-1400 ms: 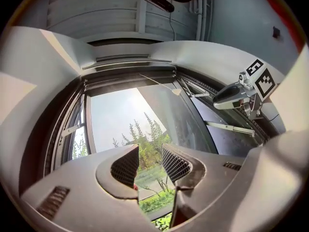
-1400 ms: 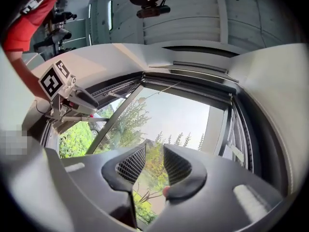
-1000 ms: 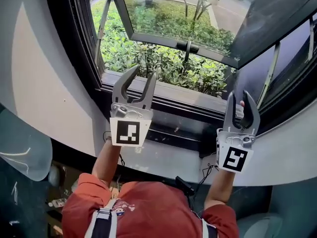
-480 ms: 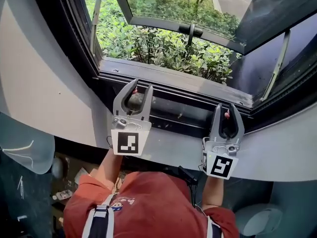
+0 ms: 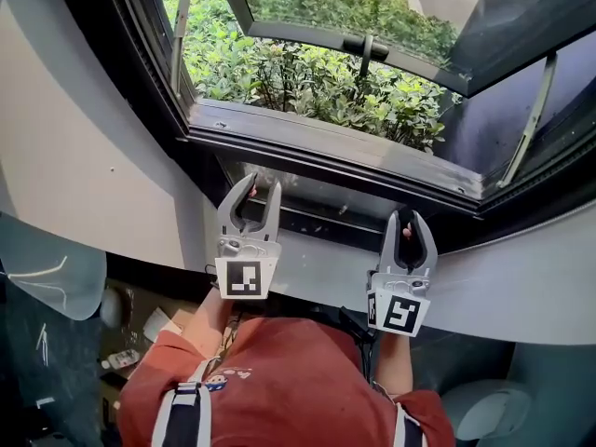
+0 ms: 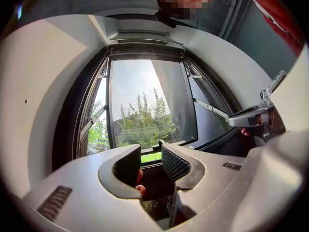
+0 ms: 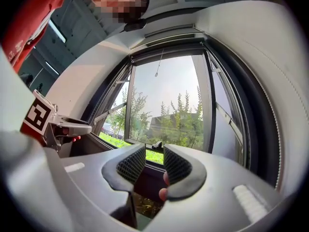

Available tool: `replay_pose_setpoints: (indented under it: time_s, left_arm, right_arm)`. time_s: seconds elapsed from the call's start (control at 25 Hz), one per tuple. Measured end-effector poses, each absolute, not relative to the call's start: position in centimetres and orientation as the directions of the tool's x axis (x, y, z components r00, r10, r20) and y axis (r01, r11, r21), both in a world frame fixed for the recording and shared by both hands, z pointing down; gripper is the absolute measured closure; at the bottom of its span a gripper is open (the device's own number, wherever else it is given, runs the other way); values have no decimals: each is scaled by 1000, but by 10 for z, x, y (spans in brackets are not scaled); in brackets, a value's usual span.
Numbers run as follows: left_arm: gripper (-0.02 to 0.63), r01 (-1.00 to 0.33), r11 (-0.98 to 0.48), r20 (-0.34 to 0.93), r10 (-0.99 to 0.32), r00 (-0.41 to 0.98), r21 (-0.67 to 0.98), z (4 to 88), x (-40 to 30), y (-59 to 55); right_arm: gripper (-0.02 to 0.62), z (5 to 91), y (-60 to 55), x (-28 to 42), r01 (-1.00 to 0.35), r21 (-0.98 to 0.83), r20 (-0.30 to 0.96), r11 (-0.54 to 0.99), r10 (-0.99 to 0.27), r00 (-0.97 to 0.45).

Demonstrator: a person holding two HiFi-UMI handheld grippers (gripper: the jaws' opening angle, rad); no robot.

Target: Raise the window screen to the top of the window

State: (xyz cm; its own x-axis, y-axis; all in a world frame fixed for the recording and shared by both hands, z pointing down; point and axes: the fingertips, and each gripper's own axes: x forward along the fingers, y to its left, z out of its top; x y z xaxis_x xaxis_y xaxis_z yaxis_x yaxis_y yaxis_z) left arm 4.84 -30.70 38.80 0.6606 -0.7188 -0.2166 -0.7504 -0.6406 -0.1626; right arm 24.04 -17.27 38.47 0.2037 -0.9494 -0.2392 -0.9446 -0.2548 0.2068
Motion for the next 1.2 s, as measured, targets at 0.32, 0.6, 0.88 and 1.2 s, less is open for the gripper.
replay_pose_setpoints:
  time_s: [0.32,0.6,0.88,1.2]
  left_arm:
    - [476,-726,-665,-211,-695,687,-175,407,59,-293]
    - [477,-709,-688,-183,-685,705,-157,416,62,-289]
    - [558,-717,-679,-206,-688,696,-155,411,64,-288]
    - [600,-718,-678,-205,-689,695,-158,411,63,-289]
  right_arm:
    - [474,402,-180,230,-954,197,-197,-224,-963,185]
    - [499,408,-181,232,-954,189,-188,-234,-962,199]
    - [569,407,-178,235,-953,188,-197,-237,-960,199]
    - [583,407,-181,235,-952,194,-194,-235,-961,197]
